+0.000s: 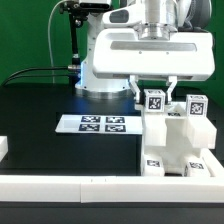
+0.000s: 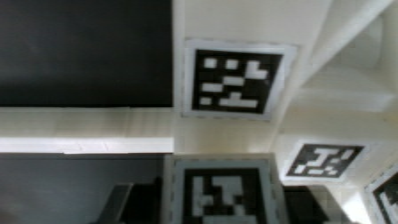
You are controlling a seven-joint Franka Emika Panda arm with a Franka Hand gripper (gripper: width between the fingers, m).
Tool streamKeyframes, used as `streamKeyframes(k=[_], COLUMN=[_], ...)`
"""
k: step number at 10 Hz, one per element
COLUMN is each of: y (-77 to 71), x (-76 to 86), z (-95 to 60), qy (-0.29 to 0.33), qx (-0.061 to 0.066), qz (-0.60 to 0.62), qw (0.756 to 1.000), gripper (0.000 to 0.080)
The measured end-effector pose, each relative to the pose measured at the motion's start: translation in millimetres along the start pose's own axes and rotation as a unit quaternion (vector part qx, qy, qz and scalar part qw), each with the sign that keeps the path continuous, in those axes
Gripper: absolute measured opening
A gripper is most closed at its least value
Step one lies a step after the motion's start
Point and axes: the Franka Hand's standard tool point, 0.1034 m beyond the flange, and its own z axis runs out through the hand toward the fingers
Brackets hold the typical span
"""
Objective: Assemble chair
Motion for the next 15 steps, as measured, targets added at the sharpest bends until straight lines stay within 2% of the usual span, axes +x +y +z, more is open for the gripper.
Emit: streamKeyframes(k=[4,5,6,7,8,9,10,11,12,15], y=[-0.3,-0.3,-0.3,-0.3,-0.6,-3.6,-1.3,0.0,-2.2,-3.1], x=[0.8,0.7,0.6,0.6,-1.7,-2.1,9.8,10.0,4.0,5.3], z=[0.6,0.6,0.6,0.6,1.6,-1.3,-10.3,-13.5,-13.7,-10.9], qy=[-0.002,-0.002,-0.002,-0.002,-0.013,-0.062,-0.072,-0.096,-0.155,-0.238], qx=[0.0,0.001,0.0,0.0,0.002,0.013,0.019,0.023,0.033,0.043], qz=[-0.002,-0.002,-0.003,-0.003,-0.004,0.0,0.006,0.011,0.016,0.029], qw=[1.0,1.0,1.0,1.0,1.0,0.998,0.997,0.995,0.987,0.97], gripper=[0.0281,0.0336,0.0502,0.0502,0.0622,0.0641,0.0641,0.0648,0.0648,0.0649])
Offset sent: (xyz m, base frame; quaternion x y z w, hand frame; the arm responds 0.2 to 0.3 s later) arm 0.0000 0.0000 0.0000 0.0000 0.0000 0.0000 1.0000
